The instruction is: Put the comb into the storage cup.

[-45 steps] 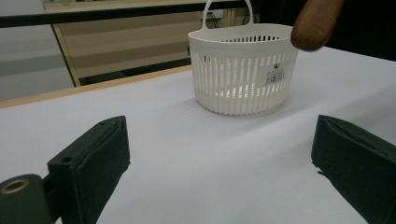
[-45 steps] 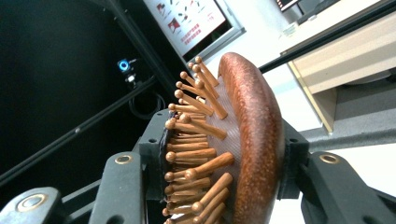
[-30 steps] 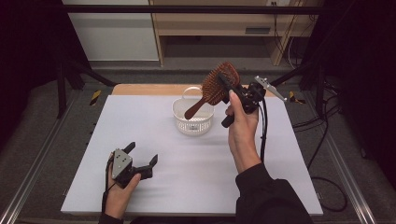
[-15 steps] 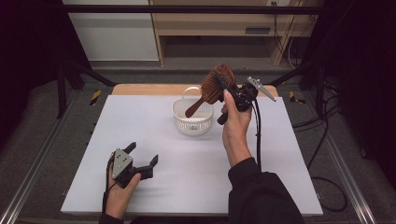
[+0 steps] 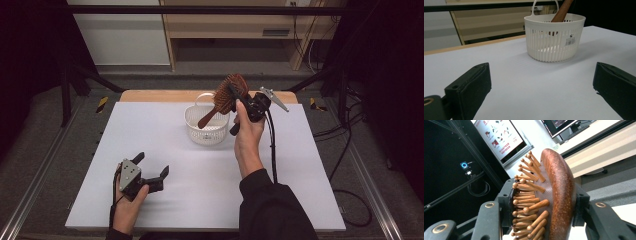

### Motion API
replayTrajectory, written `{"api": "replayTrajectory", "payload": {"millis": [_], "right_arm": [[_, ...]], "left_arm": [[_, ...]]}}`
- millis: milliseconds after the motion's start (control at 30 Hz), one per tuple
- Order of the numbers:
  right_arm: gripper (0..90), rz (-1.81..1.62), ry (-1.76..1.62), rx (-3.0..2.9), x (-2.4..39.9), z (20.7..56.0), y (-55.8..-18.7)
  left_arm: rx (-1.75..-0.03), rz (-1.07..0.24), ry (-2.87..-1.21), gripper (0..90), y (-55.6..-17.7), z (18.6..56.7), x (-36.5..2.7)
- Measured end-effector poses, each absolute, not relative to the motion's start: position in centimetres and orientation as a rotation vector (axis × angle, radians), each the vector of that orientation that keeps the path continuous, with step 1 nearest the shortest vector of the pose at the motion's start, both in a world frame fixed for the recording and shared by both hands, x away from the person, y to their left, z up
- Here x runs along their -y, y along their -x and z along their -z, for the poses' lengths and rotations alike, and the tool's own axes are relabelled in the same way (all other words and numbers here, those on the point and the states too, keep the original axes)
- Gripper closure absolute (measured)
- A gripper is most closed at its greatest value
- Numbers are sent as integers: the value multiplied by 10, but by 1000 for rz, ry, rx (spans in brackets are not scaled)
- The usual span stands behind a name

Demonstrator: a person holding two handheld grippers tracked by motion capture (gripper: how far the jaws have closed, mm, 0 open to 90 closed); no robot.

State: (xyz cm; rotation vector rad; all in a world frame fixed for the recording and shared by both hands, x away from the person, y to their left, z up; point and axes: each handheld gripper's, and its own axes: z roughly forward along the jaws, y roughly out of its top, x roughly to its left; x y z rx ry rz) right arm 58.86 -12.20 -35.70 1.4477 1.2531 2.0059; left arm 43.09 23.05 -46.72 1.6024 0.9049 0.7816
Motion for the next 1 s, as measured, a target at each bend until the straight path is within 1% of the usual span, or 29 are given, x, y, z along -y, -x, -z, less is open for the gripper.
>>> {"api": "replayTrajectory", "payload": {"millis": [400, 1000], "right_arm": [[495, -2013, -1415, -1262, 120, 361, -589], [495, -1998, -1448, -1264, 105, 387, -594]], "left_arm": [[-905, -818, -1582, 16, -430, 467, -232], [-916, -817, -1572, 17, -431, 467, -237]]}}
